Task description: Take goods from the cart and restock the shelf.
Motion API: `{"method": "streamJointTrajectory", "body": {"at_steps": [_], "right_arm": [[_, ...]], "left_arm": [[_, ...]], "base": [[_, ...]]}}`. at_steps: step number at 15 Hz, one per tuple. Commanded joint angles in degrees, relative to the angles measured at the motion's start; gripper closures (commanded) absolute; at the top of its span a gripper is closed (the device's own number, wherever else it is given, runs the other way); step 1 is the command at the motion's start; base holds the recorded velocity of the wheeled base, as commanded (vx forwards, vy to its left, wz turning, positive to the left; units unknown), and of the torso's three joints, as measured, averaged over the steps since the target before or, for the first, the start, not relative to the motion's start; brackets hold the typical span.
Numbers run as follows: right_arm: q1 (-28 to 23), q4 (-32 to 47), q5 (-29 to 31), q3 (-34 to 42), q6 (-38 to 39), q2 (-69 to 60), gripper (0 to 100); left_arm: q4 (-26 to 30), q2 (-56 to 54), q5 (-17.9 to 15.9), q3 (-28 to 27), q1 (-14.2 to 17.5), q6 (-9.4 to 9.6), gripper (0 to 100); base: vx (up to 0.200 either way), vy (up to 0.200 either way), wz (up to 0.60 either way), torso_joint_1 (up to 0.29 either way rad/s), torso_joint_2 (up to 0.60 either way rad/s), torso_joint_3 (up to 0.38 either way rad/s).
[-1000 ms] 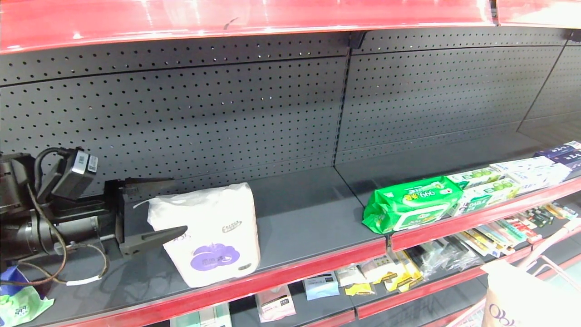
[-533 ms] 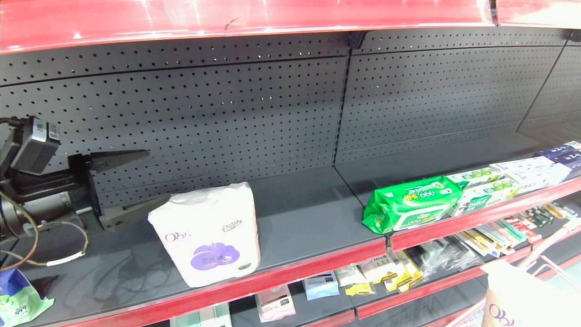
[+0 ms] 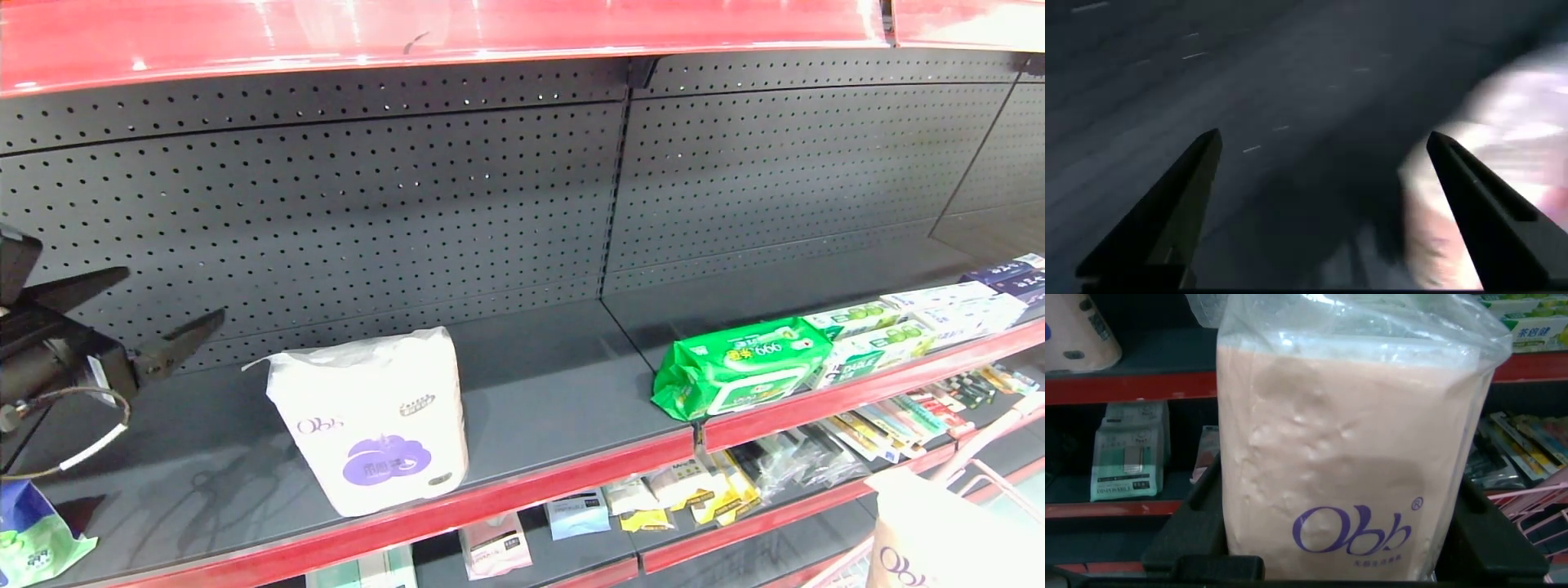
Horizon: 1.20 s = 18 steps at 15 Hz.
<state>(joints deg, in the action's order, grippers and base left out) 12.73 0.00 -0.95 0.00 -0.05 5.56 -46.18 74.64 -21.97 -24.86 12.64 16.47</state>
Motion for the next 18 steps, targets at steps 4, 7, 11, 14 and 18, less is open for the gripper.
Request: {"method": "streamJointTrajectory", "body": {"at_steps": [4,7,11,14,18], "right_arm": [[0.02,0.00,-0.02,0.00,-0.04,0.07,100],[0.02,0.00,-0.02,0.00,0.05,-0.02,100],[0.02,0.00,-0.02,0.00,0.05,-0.02,100],[0.02,0.00,-0.02,0.00,0.05,-0.02,100],[0.02,0.00,-0.02,0.00,0.05,-0.02,100]], "left_arm": [[-0.67,-11.01,27.50,0.42,-2.45,-15.15,0],[13.04,-27.97,19.42,0.25,-2.27,-18.58,0],[47.23,-54.52,2.72,-5.73,-2.36,-18.75,0],[61.82,-66.29,0.87,-6.78,-2.36,-18.58,0],[71.75,-69.28,4.65,-5.99,0.37,-16.21,0]], "base": [[0.000,0.000,0.00,0.000,0.00,0.000],[0.000,0.000,0.00,0.000,0.00,0.000],[0.000,0.000,0.00,0.000,0.00,0.000],[0.000,0.000,0.00,0.000,0.00,0.000],[0.000,0.000,0.00,0.000,0.00,0.000]]}}
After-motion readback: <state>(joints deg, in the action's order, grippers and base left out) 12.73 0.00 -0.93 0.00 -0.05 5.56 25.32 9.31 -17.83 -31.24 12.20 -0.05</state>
